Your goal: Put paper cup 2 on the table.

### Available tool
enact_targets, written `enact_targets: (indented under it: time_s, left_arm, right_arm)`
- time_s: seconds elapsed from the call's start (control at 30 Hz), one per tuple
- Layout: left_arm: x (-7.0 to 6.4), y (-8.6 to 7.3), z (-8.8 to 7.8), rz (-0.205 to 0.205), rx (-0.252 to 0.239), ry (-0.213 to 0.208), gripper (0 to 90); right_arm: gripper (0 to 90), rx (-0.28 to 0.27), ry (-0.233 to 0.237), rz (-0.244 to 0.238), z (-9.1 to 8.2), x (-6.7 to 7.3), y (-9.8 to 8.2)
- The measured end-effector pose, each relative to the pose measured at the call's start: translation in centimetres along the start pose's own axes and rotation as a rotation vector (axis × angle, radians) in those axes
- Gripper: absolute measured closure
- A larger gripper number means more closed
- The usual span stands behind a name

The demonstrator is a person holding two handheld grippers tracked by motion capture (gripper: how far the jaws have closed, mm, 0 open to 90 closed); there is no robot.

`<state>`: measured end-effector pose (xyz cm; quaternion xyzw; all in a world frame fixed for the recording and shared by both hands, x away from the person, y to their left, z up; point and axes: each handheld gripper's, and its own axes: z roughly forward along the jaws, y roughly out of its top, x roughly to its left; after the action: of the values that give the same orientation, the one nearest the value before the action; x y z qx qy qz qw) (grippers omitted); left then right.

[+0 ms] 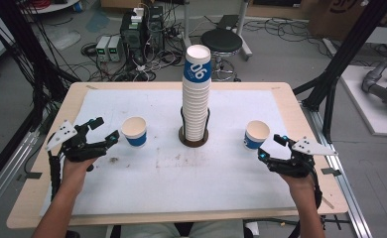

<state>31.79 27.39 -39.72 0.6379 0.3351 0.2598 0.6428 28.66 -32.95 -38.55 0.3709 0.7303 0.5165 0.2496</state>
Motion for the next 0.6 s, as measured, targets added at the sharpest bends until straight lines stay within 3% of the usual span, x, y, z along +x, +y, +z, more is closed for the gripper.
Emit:
enact_targets:
  time_s: [0.6]
  left_arm:
    - [-0.47,-0.53,-0.35,0.022,0.030,0.004,17.4]
  right_arm:
    - [20.7,-0.004,0.013,0.000,0.35,0.57,0.38]
